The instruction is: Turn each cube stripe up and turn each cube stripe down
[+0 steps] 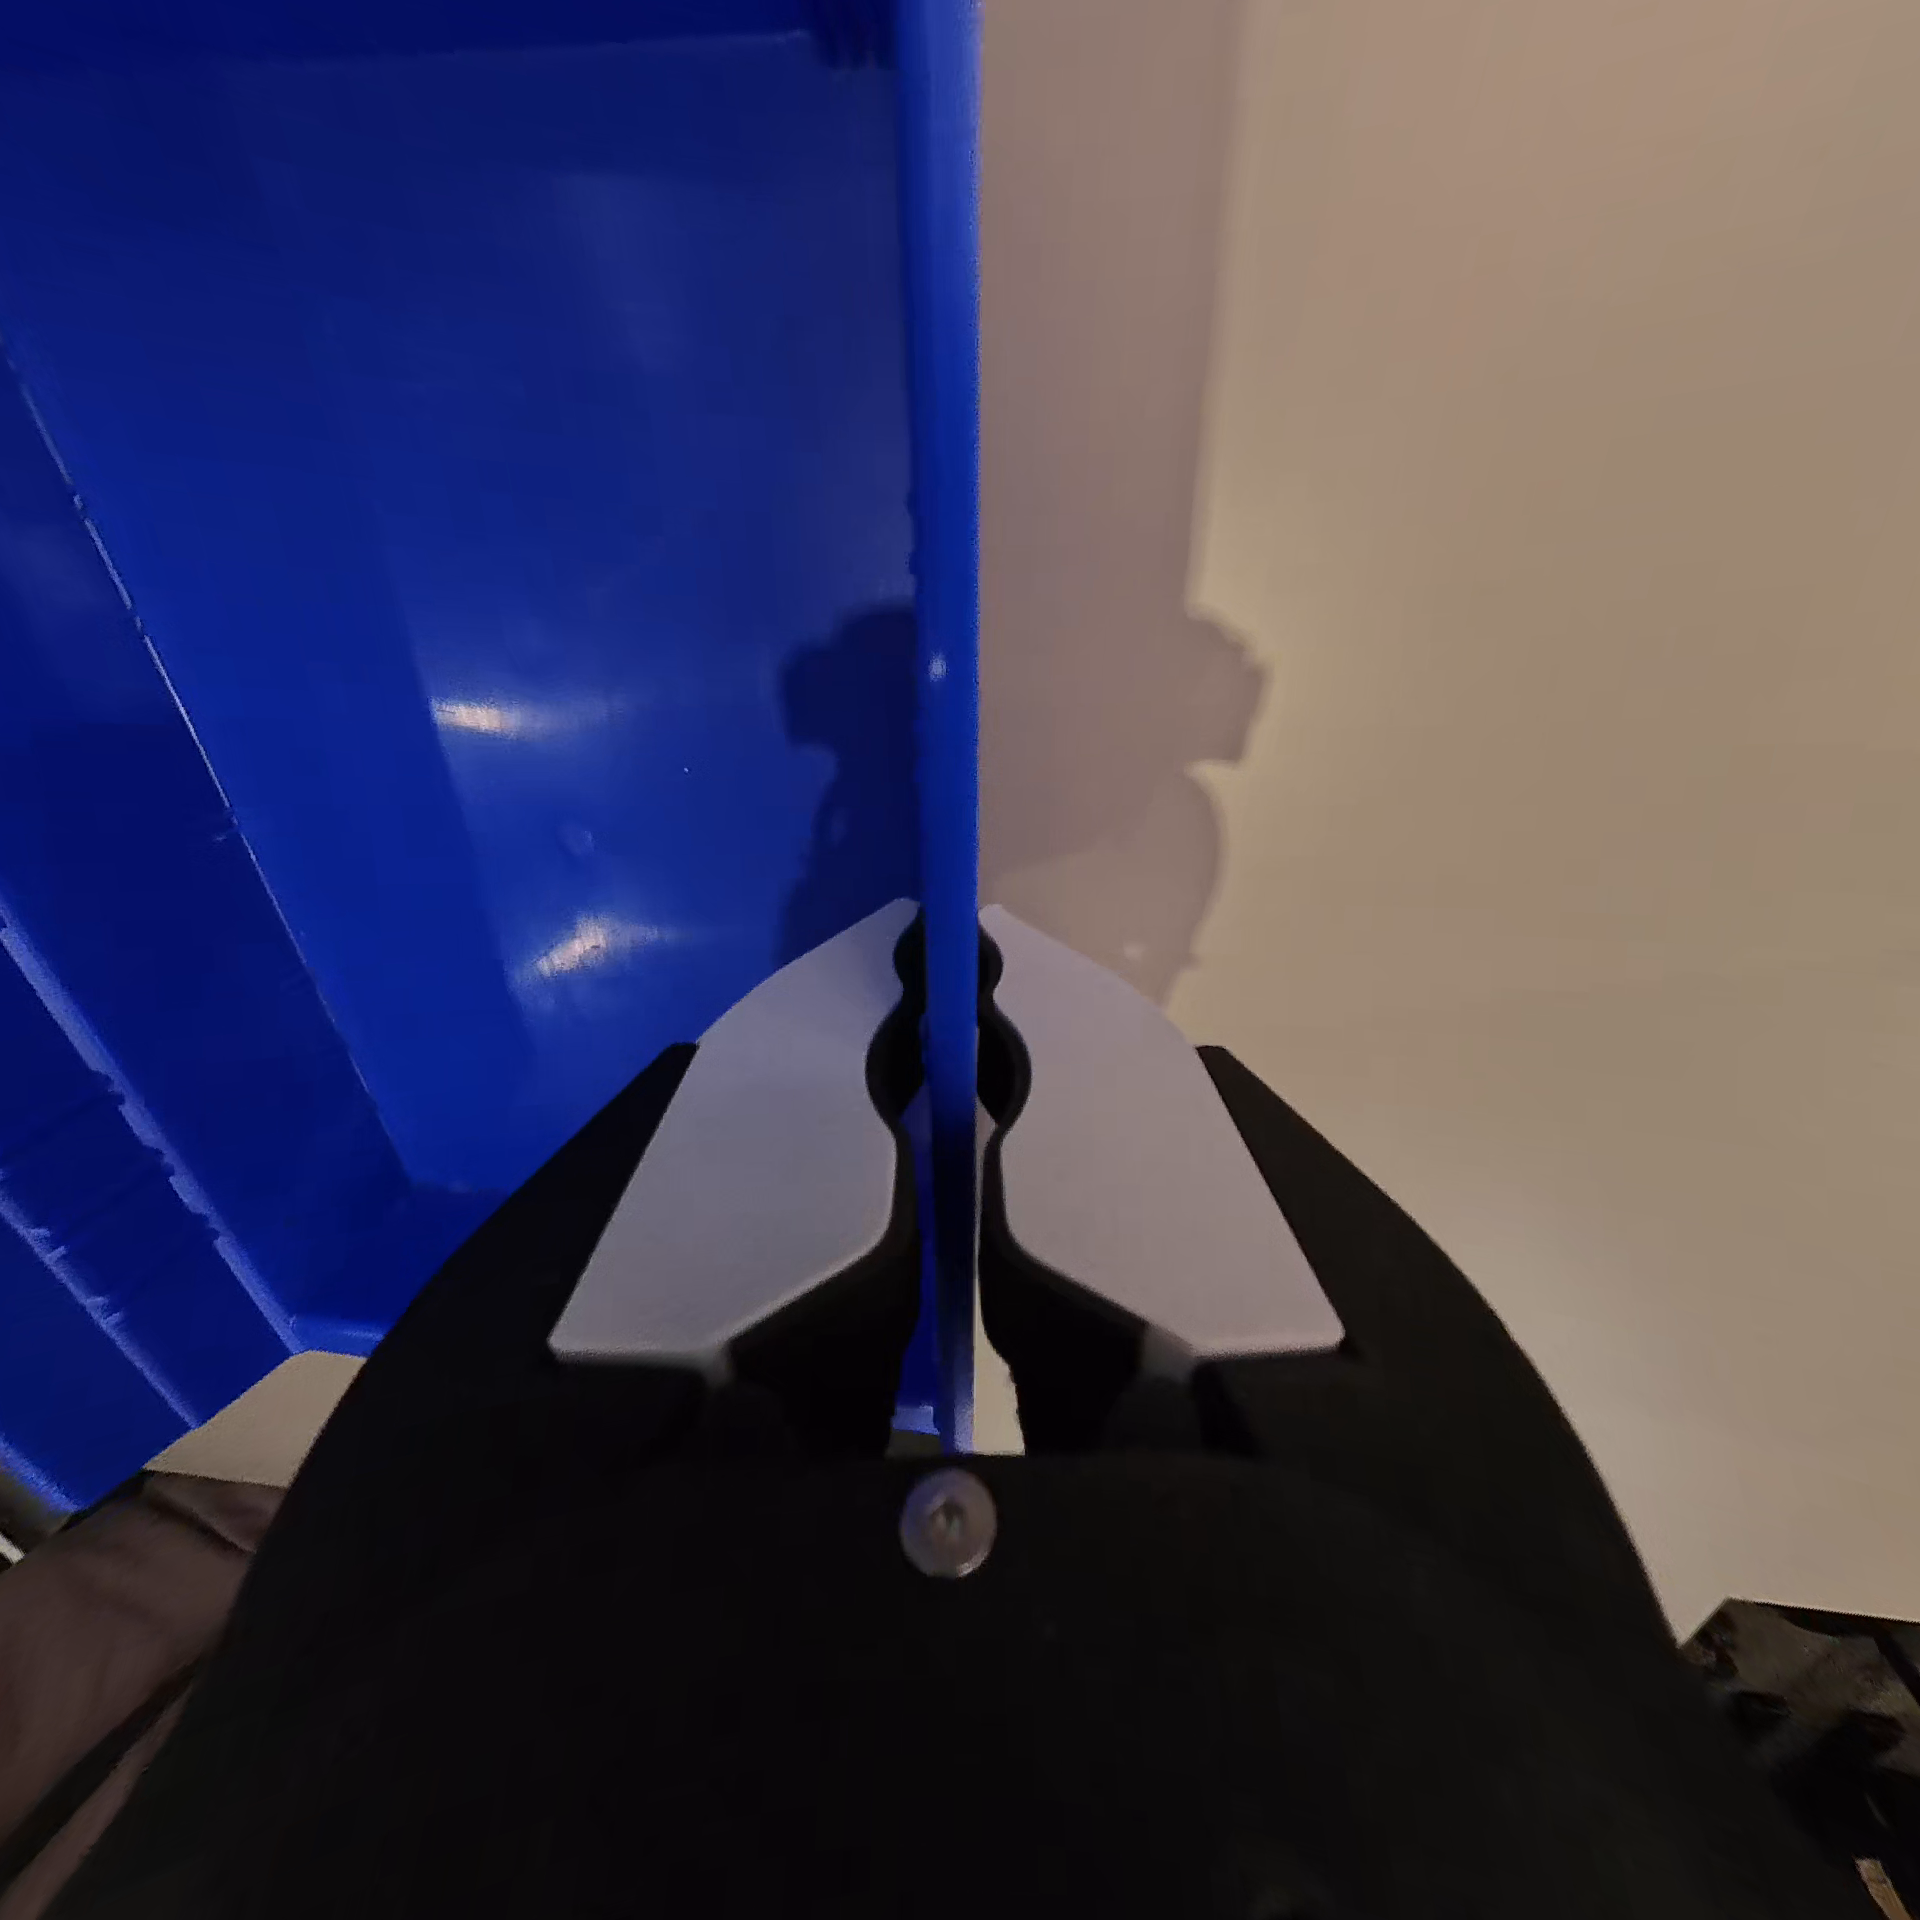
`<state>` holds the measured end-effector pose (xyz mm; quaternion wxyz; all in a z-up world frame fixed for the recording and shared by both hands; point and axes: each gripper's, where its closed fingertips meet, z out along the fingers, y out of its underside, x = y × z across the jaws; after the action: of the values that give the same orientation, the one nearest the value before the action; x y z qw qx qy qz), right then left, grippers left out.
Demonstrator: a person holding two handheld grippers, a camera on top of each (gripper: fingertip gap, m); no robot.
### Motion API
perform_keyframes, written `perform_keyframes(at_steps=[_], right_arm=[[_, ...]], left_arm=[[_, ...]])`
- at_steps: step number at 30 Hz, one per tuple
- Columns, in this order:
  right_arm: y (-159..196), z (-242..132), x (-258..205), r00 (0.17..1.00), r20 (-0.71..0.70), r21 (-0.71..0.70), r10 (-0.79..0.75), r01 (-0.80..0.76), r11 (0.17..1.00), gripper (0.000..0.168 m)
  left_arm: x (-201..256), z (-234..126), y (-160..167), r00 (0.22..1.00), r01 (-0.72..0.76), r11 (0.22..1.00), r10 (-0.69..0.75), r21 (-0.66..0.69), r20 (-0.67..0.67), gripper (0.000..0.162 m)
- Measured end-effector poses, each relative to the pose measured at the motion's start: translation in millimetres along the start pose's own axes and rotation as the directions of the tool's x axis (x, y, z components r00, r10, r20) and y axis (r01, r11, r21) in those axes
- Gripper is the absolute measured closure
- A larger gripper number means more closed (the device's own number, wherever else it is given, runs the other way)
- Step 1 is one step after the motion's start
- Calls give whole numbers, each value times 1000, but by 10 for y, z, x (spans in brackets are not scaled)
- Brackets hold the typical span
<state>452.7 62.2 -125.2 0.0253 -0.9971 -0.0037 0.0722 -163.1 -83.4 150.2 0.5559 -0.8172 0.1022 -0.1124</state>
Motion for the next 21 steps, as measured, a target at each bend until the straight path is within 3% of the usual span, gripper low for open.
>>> perform_keyframes(at_steps=[8, 11, 14, 17, 21], right_arm=[[-27, -22, 143, 999, -17, 51, -32, 33, 998, 159], [-93, -136, 165, 996, -58, 129, -67, 74, 989, 137], [-231, -529, 190, 988, -130, 299, -81, 117, 947, 127], [-425, -1191, 97, 970, -226, 567, -86, 203, 798, 121], [-506, -1996, -414, 967, -197, 859, -164, 251, 447, 109]], left_arm=[[11, 73, 23, 1000, -14, 999, 15, -30, 21, 109], [17, 91, 23, 1000, -13, 999, 14, -31, 25, 109], [41, 115, 15, 999, -30, 999, 31, -33, 26, 109], [62, 119, -88, 998, -59, 998, 58, 15, 31, 109], [176, 27, -381, 994, -107, 976, 108, 190, 1, 111]])
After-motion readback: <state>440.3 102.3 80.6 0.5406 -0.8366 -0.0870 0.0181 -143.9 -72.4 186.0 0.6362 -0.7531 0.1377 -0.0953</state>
